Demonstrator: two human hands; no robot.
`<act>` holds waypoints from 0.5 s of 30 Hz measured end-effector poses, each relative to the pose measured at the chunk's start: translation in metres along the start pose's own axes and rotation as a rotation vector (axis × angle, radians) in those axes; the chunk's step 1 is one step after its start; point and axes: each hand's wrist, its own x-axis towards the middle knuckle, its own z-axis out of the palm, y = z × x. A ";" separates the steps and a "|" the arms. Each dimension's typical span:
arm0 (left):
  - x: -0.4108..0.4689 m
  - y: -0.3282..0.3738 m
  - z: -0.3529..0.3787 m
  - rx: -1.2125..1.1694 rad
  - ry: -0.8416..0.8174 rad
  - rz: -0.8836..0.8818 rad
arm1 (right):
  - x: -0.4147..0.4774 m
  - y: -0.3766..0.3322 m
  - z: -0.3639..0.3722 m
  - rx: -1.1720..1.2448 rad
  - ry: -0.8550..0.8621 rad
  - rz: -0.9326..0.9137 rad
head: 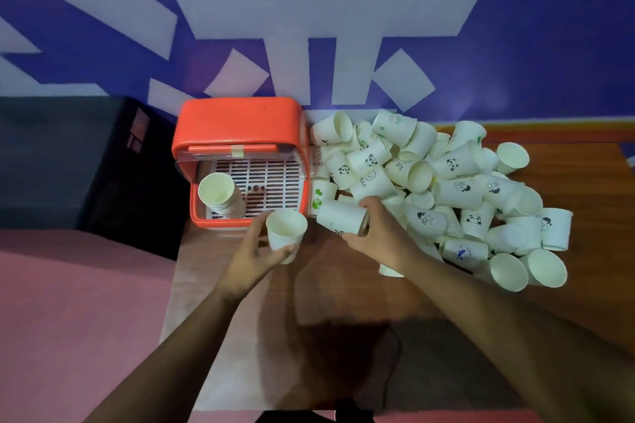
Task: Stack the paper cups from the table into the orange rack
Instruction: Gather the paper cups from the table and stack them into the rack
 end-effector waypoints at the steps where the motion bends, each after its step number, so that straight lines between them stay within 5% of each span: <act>1: -0.005 0.004 -0.009 -0.077 0.052 0.006 | 0.002 -0.012 0.002 0.021 0.003 -0.006; 8: -0.022 0.014 -0.087 -0.254 0.372 0.059 | 0.021 -0.100 0.028 0.178 -0.001 -0.069; 15: 0.009 0.018 -0.126 -0.235 0.408 0.125 | 0.034 -0.144 0.062 0.226 0.033 -0.049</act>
